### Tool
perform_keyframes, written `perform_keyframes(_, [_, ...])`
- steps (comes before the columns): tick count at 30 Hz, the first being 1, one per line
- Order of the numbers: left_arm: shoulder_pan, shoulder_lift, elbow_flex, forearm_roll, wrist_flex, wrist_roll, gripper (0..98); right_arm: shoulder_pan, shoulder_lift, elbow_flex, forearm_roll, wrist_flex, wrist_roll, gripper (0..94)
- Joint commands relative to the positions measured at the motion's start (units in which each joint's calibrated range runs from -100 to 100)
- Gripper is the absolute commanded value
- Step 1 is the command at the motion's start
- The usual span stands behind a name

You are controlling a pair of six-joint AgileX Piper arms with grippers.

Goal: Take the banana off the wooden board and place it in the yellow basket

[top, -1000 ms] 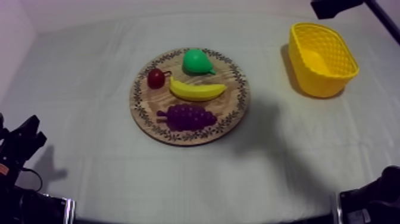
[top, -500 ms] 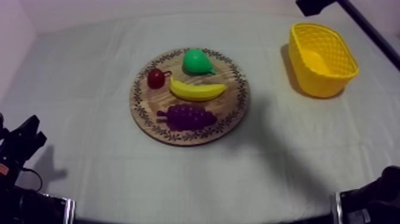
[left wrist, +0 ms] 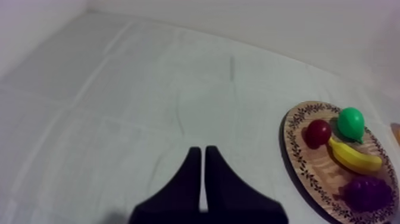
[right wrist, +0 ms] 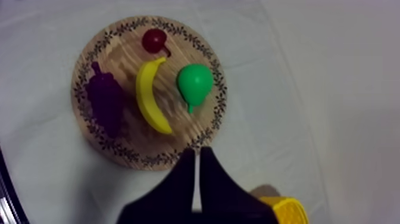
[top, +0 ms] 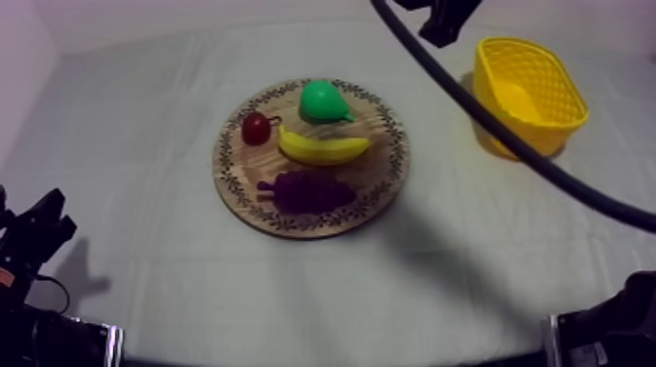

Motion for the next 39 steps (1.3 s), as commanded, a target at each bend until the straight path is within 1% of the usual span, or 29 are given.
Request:
perform_keyframes(1, [0.0,0.0,0.0,0.0,0.0,0.0,0.0,0.1,3.6,-5.2,0.1,2.8,0.7,0.5])
perform_keyframes(6, [0.0,0.0,0.0,0.0,0.0,0.0,0.0,0.4,9.1,-13.1,-0.2,6.8,1.9,0.6])
perform_keyframes(12, [0.0,0.0,0.0,0.0,0.0,0.0,0.0,0.1,13.2,-19.4,-0.9,10.0,2.4,0.6])
perform_keyframes(18, [0.0,0.0,0.0,0.0,0.0,0.0,0.0,-0.6,15.7,-21.0,-1.4,10.7,2.1,1.6])
perform_keyframes(21, [0.0,0.0,0.0,0.0,0.0,0.0,0.0,-0.6,16.3,-21.2,-1.5,10.6,2.1,3.8])
perform_keyframes(23, [0.0,0.0,0.0,0.0,0.0,0.0,0.0,-0.6,16.5,-21.5,-1.5,10.5,2.1,11.5])
perform_keyframes(27, [0.0,0.0,0.0,0.0,0.0,0.0,0.0,-0.5,16.8,-21.6,-1.4,10.4,2.3,33.0])
perform_keyframes(29, [0.0,0.0,0.0,0.0,0.0,0.0,0.0,-0.5,16.9,-21.3,-1.4,10.3,2.6,39.3])
perform_keyframes(34, [0.0,0.0,0.0,0.0,0.0,0.0,0.0,-0.5,17.1,-20.3,-1.2,9.7,3.0,44.7])
perform_keyframes(39, [0.0,0.0,0.0,0.0,0.0,0.0,0.0,-0.6,18.0,-19.6,-1.3,9.0,3.2,47.5])
